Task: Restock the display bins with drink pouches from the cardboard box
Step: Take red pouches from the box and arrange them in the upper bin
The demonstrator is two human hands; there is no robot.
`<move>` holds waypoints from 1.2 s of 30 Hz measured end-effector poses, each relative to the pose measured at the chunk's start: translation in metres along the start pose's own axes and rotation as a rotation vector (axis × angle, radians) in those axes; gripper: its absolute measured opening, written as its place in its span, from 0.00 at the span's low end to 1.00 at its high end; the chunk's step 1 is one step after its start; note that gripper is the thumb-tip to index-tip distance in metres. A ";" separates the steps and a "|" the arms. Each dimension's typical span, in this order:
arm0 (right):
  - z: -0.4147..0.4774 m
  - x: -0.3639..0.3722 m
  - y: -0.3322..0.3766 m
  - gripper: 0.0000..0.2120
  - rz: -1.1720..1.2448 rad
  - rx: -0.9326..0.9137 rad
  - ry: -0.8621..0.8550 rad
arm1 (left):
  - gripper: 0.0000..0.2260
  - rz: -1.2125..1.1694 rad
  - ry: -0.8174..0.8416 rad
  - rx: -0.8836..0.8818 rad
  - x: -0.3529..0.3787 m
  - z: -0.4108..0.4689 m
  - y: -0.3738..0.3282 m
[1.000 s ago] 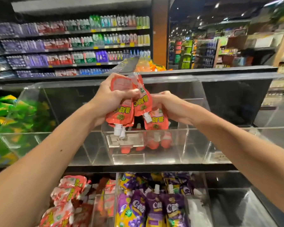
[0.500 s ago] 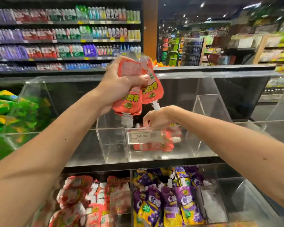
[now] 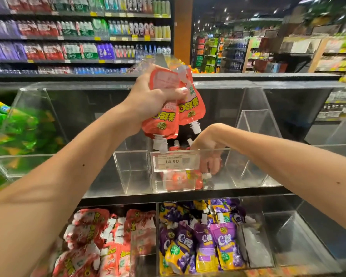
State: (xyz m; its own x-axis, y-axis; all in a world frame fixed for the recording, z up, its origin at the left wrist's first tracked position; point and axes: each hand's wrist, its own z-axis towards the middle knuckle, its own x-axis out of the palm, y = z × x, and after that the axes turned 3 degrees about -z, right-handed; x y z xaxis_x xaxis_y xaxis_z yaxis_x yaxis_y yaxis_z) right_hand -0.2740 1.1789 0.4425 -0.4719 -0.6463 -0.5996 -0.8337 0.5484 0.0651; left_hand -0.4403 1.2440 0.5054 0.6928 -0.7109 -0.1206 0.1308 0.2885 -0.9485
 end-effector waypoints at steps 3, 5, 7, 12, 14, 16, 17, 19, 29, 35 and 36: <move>0.000 0.001 0.003 0.17 0.151 -0.028 -0.100 | 0.20 0.016 0.002 -0.010 -0.001 0.001 0.001; 0.000 0.000 0.000 0.18 0.209 -0.095 -0.118 | 0.20 0.038 0.004 -0.024 -0.002 0.002 0.002; -0.003 0.000 -0.003 0.18 0.265 -0.131 -0.033 | 0.19 0.057 0.007 -0.042 -0.002 0.001 0.004; -0.039 -0.018 -0.041 0.17 0.529 -0.318 -0.293 | 0.15 0.093 0.033 -0.064 0.001 0.001 0.008; -0.059 -0.023 -0.051 0.20 0.699 -0.502 -0.369 | 0.15 0.102 0.049 -0.067 0.010 0.002 0.010; -0.071 -0.019 -0.051 0.22 0.786 -0.616 -0.426 | 0.15 0.101 0.055 -0.064 0.023 0.004 0.010; -0.072 -0.016 -0.052 0.23 0.785 -0.621 -0.464 | 0.15 0.101 0.052 -0.061 0.029 0.006 0.010; -0.069 -0.010 -0.054 0.27 0.776 -0.566 -0.565 | 0.15 0.130 0.065 -0.053 0.038 0.008 0.010; -0.033 -0.004 -0.030 0.15 -0.436 -0.120 -0.464 | 0.16 0.137 -0.013 -0.074 0.042 0.010 0.007; -0.012 -0.002 -0.023 0.20 -0.534 -0.053 -0.368 | 0.20 0.177 -0.025 -0.102 0.039 0.007 0.009; -0.010 0.001 -0.024 0.21 -0.544 -0.032 -0.386 | 0.21 0.184 -0.025 -0.104 0.039 0.006 0.009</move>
State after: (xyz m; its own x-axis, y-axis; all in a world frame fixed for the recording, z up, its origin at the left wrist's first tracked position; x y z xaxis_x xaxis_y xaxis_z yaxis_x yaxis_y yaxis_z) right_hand -0.2571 1.1599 0.4481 0.1502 -0.5870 -0.7956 -0.9349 0.1774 -0.3075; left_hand -0.4078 1.2231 0.4943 0.7162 -0.6355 -0.2885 -0.0724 0.3435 -0.9364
